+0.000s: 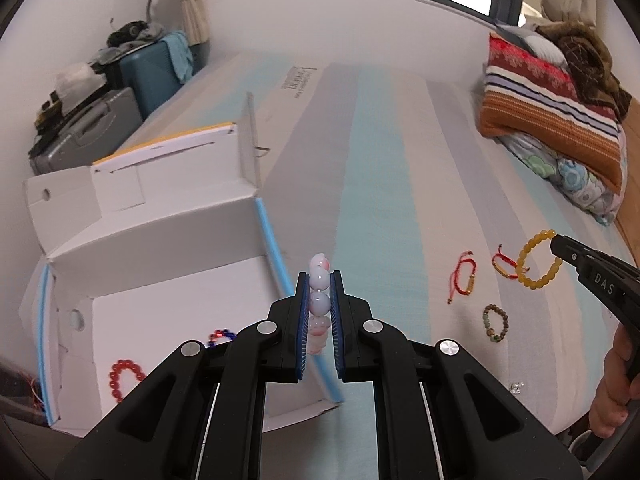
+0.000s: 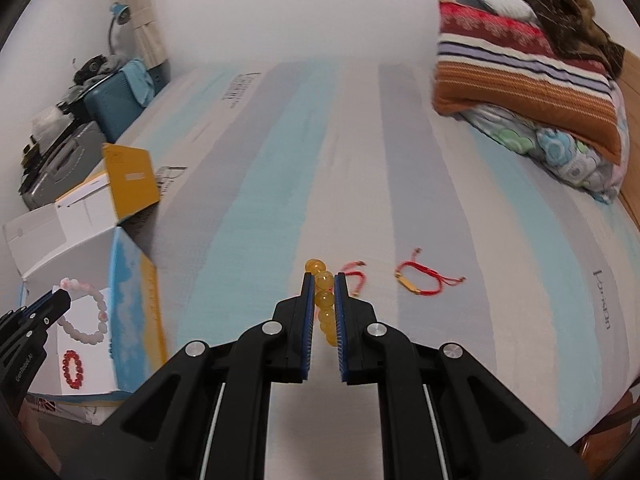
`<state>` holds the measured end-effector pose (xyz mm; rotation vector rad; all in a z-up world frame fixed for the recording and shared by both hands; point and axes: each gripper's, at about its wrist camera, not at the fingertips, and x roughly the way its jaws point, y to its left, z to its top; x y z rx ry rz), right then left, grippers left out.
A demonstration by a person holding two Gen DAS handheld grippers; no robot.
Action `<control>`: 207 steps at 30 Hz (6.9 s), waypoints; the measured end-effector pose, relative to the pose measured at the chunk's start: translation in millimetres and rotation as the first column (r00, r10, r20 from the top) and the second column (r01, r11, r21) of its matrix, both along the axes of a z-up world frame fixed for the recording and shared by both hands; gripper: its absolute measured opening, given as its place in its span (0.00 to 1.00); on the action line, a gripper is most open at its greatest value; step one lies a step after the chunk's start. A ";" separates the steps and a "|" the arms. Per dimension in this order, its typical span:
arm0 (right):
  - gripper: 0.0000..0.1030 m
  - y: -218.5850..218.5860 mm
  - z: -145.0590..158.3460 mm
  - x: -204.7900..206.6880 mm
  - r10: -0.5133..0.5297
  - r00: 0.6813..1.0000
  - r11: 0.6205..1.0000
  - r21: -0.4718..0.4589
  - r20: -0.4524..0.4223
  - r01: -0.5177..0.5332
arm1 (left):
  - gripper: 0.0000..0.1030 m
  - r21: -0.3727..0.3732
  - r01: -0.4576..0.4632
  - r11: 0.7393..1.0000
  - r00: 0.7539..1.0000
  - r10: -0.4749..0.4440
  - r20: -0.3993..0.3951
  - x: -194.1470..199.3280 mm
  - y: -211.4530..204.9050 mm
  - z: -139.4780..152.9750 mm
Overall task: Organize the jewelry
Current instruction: 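Carry the white and yellow bead bracelets over the white cardboard box, then open both tools to drop the bracelets into the box, then move both tools back over the red string bracelets on the bed, then grasp a red string bracelet with left tool while right tool grasps the other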
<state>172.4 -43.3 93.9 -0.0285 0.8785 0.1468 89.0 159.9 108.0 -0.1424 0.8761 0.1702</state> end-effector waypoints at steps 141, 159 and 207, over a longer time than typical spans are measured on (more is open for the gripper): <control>0.88 -122.4 -190.1 129.9 -0.113 0.967 0.994 -0.040 -0.230 0.106 | 0.94 -0.027 0.294 0.955 0.939 -0.294 -0.176 148.2 -207.3 -182.0; 0.32 -110.6 -202.3 130.1 -0.110 0.964 0.993 -0.078 -0.244 0.094 | 0.49 -0.027 0.261 0.965 0.943 -0.260 -0.207 142.5 -208.3 -186.2; 0.10 -113.8 -189.9 122.1 -0.092 0.972 0.995 -0.057 -0.217 0.081 | 0.05 -0.113 0.268 0.957 0.941 -0.286 -0.183 160.3 -178.9 -181.2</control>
